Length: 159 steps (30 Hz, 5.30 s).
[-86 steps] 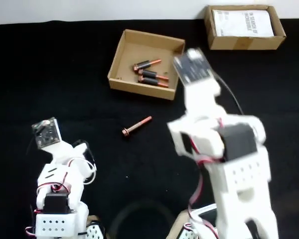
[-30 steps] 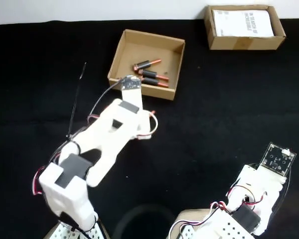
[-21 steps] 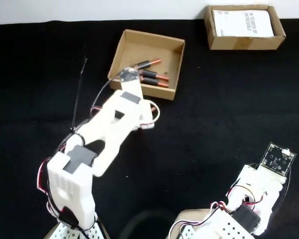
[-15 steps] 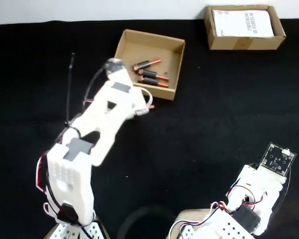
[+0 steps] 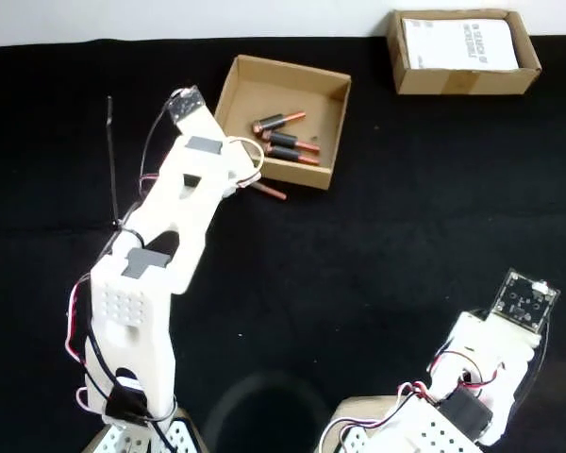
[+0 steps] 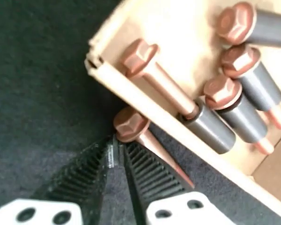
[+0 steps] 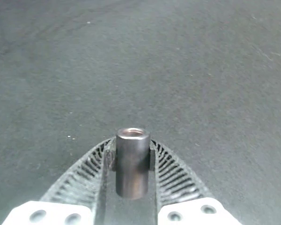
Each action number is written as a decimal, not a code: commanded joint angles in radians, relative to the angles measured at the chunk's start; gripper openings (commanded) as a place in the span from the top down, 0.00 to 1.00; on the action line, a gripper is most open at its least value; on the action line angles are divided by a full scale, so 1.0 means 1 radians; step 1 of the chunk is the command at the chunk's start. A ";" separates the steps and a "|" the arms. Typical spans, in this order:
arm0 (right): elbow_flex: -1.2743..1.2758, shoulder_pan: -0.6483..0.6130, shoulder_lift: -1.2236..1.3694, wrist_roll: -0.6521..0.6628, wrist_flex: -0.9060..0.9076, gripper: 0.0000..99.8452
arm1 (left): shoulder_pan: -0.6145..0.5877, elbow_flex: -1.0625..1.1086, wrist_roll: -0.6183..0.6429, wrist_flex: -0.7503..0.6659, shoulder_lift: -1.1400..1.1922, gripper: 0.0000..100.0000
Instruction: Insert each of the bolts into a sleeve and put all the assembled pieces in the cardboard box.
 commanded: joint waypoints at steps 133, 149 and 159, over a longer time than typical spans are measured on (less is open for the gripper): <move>-0.117 -0.966 -0.007 -0.212 -0.429 0.99 | 0.156 0.690 -0.236 -0.416 -1.296 0.99; -0.104 -0.966 -0.007 -0.212 -0.429 0.99 | 0.357 0.550 -0.236 -0.417 -1.049 0.99; -0.102 -0.966 -0.007 -0.210 -0.429 0.99 | 0.452 0.552 -0.233 -0.416 -1.024 0.99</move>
